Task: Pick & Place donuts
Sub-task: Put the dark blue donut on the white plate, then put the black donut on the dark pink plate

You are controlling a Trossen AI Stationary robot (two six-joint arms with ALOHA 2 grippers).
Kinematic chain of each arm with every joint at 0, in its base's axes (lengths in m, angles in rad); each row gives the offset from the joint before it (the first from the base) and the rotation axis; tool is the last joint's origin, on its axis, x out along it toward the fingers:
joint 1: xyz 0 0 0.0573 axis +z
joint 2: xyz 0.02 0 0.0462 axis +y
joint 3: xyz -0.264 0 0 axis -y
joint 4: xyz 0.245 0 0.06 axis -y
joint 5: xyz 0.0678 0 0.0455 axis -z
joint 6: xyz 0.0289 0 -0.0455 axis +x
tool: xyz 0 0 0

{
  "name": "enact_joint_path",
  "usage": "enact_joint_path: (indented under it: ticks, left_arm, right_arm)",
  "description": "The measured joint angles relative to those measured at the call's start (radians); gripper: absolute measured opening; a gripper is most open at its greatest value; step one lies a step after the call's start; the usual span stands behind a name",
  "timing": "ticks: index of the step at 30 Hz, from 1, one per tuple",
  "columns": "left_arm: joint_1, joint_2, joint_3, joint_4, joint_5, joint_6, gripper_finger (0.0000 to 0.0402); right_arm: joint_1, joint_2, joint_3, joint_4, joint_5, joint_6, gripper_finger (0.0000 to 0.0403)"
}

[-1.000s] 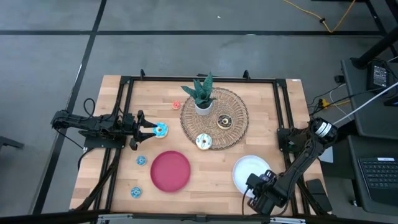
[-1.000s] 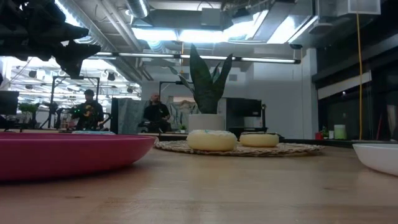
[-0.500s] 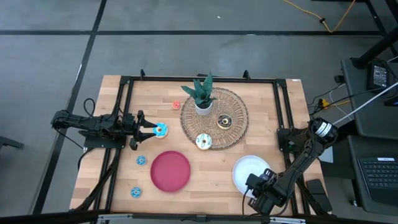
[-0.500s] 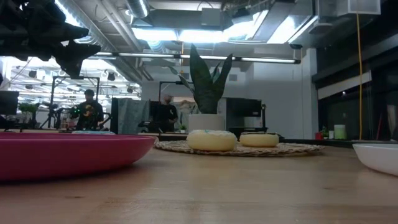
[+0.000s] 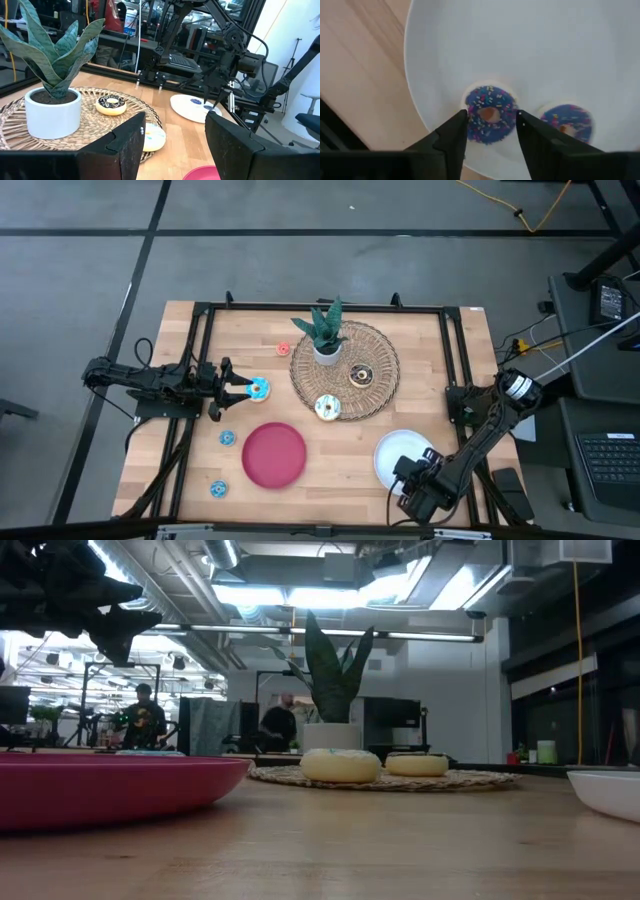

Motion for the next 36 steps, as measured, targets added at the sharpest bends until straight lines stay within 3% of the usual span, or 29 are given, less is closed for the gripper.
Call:
enact_joint_path:
  ticks: [5,14,18,26,36]
  left_arm:
    - [0.000,0.000,0.000,0.000,0.000,0.000,0.0198]
    - [0.000,0.000,0.000,0.000,0.000,0.000,0.0198]
    - [0.000,0.000,0.000,0.000,0.000,0.000,0.0198]
    - [0.000,0.000,0.000,0.000,0.000,0.000,0.0198]
    - [0.000,0.000,0.000,0.000,0.000,0.000,0.0198]
  right_arm:
    - [-0.023,0.000,0.065,-0.131,0.086,-0.030,0.0172]
    - [-0.098,0.000,0.152,-0.195,0.161,-0.048,0.0172]
    - [-0.143,0.000,0.193,-0.277,0.234,0.044,0.0172]
    - [-0.253,-0.082,0.180,-0.398,0.405,0.393,0.0172]
    - [-0.412,-0.190,0.076,-0.296,0.524,0.502,0.0172]
